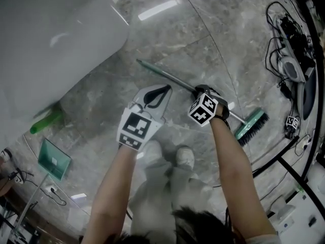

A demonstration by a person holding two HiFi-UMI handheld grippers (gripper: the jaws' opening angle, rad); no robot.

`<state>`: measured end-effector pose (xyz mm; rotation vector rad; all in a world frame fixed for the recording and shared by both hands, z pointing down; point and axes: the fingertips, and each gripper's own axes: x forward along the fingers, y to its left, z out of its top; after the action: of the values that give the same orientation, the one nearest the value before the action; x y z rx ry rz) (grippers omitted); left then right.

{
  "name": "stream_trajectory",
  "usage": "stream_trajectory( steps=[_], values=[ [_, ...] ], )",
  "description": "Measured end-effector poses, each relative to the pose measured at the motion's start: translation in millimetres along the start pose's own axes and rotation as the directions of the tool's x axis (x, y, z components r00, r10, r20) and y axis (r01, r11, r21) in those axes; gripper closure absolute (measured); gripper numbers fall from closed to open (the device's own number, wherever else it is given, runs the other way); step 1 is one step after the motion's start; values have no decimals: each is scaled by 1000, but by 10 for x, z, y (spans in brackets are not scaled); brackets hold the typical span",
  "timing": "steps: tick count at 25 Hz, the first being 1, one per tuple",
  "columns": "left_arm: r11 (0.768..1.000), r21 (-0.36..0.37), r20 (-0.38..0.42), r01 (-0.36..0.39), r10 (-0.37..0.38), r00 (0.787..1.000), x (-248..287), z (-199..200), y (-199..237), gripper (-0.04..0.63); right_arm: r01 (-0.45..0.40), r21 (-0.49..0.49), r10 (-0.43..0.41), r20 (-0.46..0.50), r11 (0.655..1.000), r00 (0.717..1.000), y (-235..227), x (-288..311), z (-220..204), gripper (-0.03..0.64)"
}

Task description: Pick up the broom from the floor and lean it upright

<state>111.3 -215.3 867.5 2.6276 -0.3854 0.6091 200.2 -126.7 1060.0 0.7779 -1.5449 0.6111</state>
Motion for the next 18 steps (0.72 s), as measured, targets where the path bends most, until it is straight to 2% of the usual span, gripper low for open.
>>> stream_trajectory(
  steps=[3,9,12,18],
  values=[
    [1000,5,-4,-12,12,1000,31,-33,74,597,-33,-27,33,-10,999,999,-3,23,2,547],
    [1000,12,16,-23,23,1000,13,71,78,597,-12,-16,12,5,1000,1000,30,-15,26,541],
    [999,38,22,-19,19,1000,-51,163,26,597,-13,-38,14,25,999,1000,86,-82,61,541],
    [998,24,29,-60,59,998,-278,394,-68,597,15,-45,-10,104,999,995,94,-512,183,541]
  ],
)
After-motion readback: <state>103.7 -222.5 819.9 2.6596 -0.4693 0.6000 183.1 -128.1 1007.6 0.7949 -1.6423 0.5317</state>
